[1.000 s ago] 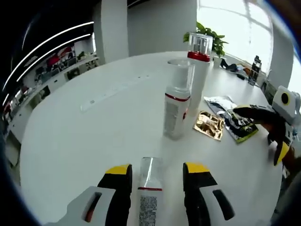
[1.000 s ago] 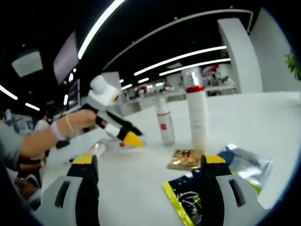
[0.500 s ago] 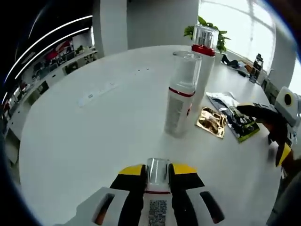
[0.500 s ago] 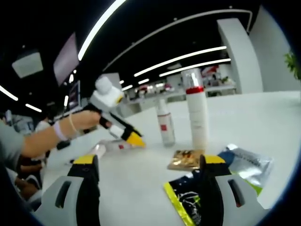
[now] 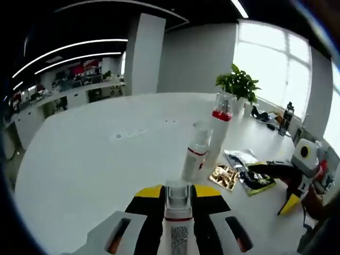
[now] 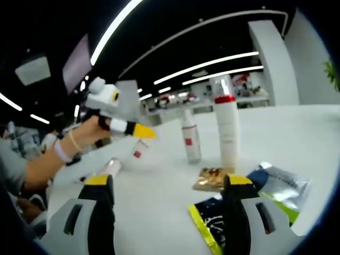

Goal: Arrange the skincare products in the storage area until every visible bottle or jar stands upright without overlapping.

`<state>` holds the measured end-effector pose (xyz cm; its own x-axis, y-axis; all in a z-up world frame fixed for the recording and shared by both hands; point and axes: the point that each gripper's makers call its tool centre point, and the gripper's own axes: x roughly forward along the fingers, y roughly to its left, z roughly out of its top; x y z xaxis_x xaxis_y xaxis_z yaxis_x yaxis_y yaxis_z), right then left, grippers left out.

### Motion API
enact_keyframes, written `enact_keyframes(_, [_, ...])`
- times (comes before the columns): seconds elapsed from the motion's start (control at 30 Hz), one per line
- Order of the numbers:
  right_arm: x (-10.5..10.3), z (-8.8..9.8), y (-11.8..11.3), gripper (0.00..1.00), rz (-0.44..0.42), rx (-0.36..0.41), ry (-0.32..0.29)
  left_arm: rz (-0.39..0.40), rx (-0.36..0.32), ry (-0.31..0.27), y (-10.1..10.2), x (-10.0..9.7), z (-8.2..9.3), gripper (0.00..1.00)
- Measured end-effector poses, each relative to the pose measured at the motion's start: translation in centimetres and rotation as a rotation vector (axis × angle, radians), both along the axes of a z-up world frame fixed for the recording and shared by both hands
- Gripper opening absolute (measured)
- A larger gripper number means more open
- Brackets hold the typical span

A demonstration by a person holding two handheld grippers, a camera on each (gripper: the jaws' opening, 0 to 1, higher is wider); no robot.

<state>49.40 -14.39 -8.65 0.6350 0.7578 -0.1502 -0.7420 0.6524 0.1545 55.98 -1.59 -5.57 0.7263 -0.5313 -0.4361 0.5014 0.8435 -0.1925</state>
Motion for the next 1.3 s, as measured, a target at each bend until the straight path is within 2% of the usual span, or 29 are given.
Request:
enact_keyframes(0.13, [-0.2, 0.2, 0.4, 0.83, 0.026, 0.004, -0.008, 0.001, -0.064, -0.123, -0.2, -0.5, 1.9, 0.19])
enact_keyframes(0.17, [-0.3, 0.3, 0.5, 0.83, 0.03, 0.004, -0.015, -0.01, -0.106, -0.173, -0.3, -0.8, 2.9, 0.19])
enact_keyframes(0.23, [-0.4, 0.4, 0.7, 0.83, 0.036, -0.005, -0.029, -0.015, -0.162, -0.22, -0.6, -1.2, 3.9, 0.19])
enact_keyframes(0.33, [-0.6, 0.2, 1.2, 0.82, 0.049, -0.011, -0.03, -0.033, -0.29, -0.304, -1.1, -2.1, 5.6, 0.19])
enact_keyframes(0.37, [-0.6, 0.1, 1.4, 0.82, 0.053, -0.01, -0.023, -0.034, -0.306, -0.31, -1.1, -2.2, 5.7, 0.19])
enact_keyframes(0.47, [-0.8, -0.5, 2.7, 0.83, 0.099, -0.002, 0.024, -0.06, -0.417, -0.383, -1.7, -3.2, 7.1, 0.19])
enact_keyframes(0.53, [-1.0, -0.1, 3.2, 0.8, 0.104, 0.008, 0.018, -0.088, -0.439, -0.427, -2.3, -3.8, 7.6, 0.19])
enact_keyframes(0.6, [-1.3, 0.9, 3.7, 0.75, 0.115, 0.025, -0.029, -0.126, -0.422, -0.477, -3.2, -4.3, 7.8, 0.19])
enact_keyframes(0.67, [-1.4, 1.2, 3.9, 0.72, 0.121, 0.04, -0.031, -0.171, -0.413, -0.543, -4.1, -4.8, 7.9, 0.19])
enact_keyframes(0.73, [-1.5, 1.7, 4.4, 0.74, 0.135, 0.075, -0.029, -0.202, -0.41, -0.547, -4.9, -5.0, 7.2, 0.19])
enact_keyframes(0.77, [-1.2, 1.5, 4.4, 0.73, 0.133, 0.072, -0.024, -0.219, -0.413, -0.53, -5.2, -5.0, 6.8, 0.19])
enact_keyframes(0.8, [-1.2, 1.4, 4.4, 0.71, 0.131, 0.069, -0.022, -0.255, -0.421, -0.487, -5.9, -5.1, 5.8, 0.19])
enact_keyframes(0.83, [-1.1, 1.1, 4.5, 0.7, 0.133, 0.055, -0.017, -0.257, -0.431, -0.467, -6.1, -5.0, 5.3, 0.19])
enact_keyframes(0.9, [-1.2, 0.9, 4.6, 0.69, 0.136, 0.046, -0.016, -0.286, -0.403, -0.46, -6.5, -4.9, 4.5, 0.19])
enact_keyframes(0.97, [-1.4, 0.6, 4.9, 0.68, 0.142, 0.028, -0.017, -0.3, -0.379, -0.486, -6.9, -5.0, 4.0, 0.19])
enact_keyframes(1.03, [-1.5, 0.2, 5.0, 0.67, 0.146, 0.0, -0.023, -0.36, -0.392, -0.468, -7.7, -5.7, 3.7, 0.19])
enact_keyframes(1.1, [-1.5, -0.5, 5.2, 0.66, 0.157, -0.032, -0.012, -0.374, -0.423, -0.475, -8.0, -5.9, 3.7, 0.2])
enact_keyframes(1.17, [-1.6, -0.4, 5.3, 0.64, 0.161, -0.028, -0.017, -0.384, -0.413, -0.47, -8.3, -6.0, 3.5, 0.2])
enact_keyframes(1.23, [-1.7, -0.5, 5.3, 0.59, 0.164, -0.033, -0.014, -0.412, -0.331, -0.491, -8.8, -6.4, 2.8, 0.2])
enact_keyframes(1.3, [-1.6, -0.7, 5.2, 0.55, 0.163, -0.043, -0.009, -0.422, -0.317, -0.498, -9.3, -6.9, 2.6, 0.2])
